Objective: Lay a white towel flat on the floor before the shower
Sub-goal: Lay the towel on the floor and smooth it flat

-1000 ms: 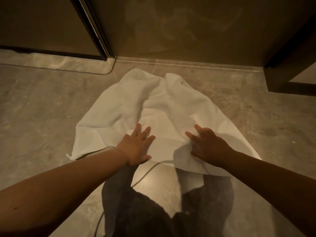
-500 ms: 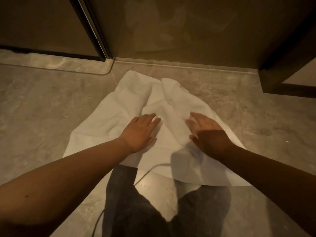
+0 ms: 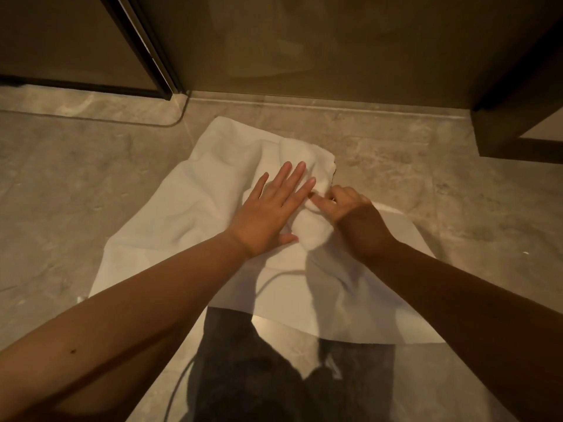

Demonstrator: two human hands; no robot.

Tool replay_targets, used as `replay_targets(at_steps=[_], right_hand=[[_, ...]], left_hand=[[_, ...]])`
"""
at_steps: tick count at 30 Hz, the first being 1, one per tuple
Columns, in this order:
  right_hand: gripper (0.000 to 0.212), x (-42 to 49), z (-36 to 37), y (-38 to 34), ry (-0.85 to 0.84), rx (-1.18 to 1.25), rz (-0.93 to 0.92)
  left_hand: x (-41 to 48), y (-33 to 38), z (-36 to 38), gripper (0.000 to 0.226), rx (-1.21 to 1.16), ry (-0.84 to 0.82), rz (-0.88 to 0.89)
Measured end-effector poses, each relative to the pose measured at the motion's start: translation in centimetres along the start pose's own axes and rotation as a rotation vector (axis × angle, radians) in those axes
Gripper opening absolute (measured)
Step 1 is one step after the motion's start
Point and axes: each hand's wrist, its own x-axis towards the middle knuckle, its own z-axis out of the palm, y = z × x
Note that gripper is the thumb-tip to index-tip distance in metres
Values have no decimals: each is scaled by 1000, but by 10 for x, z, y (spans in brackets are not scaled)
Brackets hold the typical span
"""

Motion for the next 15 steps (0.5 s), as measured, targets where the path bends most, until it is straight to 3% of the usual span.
replay_targets(at_steps=[4,11,15], right_hand=[[54,-6,9,-4,-117,-6,-69],[33,-18,21,-15,-8,270,98],[64,-14,20,-16,47,382,327]], left_hand=[[-11,-7,10,95,44,-149,-6],[-32,-3,23,83,-25,-264,-76],[-31,0,23,85,-32,-282,-76]])
